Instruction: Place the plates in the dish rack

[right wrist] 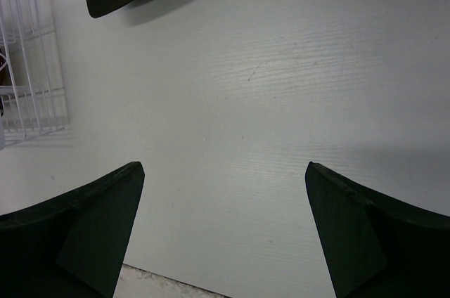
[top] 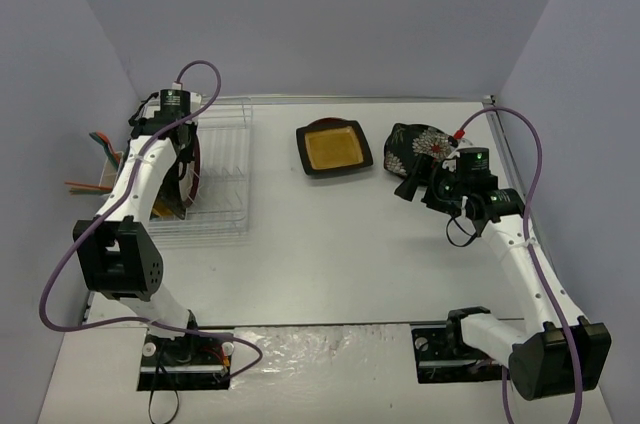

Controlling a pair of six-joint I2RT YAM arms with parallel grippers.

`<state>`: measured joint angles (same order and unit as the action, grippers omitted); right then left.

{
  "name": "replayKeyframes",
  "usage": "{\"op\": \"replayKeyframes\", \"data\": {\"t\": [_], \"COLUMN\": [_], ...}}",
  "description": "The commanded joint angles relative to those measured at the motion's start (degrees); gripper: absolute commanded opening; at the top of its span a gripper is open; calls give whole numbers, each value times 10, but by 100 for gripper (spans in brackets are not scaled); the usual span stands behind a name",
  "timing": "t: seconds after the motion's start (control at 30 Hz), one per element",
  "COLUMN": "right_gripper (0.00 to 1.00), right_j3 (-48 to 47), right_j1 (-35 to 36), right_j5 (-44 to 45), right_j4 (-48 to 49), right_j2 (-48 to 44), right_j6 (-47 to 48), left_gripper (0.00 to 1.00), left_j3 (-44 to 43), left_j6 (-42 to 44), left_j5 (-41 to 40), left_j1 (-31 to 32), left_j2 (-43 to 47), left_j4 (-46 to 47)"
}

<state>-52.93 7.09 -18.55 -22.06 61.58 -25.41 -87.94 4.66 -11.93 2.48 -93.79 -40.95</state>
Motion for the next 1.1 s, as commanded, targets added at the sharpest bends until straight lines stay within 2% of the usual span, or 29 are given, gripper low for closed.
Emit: {"op": "replayKeyframes", "data": {"t": [0.0, 0.07, 0.43, 0.5, 0.6, 0.7, 0.97, 1.07], "right_gripper": [95, 95, 95, 95, 95, 95, 95, 95], "right_j3": [0, 4, 24, 26, 29, 31, 39, 41], "right_j1": [-3, -4, -3, -3, -3, -3, -3, -4], "right_j5": [-10, -10, -11, -13, -15, -17, -21, -20], "right_j4": [31, 32, 32, 32, 32, 32, 32, 32], "right_j2": [2, 0, -25, -27, -31, -33, -44, -47], "right_j6": [5, 4, -9, -11, -13, -17, -22, -23], "left_gripper": [2, 7, 9, 15, 12, 27, 38, 45], "left_j3": [-16, -15, 19, 27, 35, 45, 60, 55], "left_j6": [7, 4, -8, -11, -14, -16, -20, -26], "left_j5": [-36, -38, -34, -34, -30, -32, -33, -21], "left_j1": [-11, -13, -21, -21, -21, -21, -21, -21], "left_j2": [44, 44, 75, 78, 82, 88, 96, 101], "left_j4": [52, 49, 52, 54, 51, 56, 59, 55]}}
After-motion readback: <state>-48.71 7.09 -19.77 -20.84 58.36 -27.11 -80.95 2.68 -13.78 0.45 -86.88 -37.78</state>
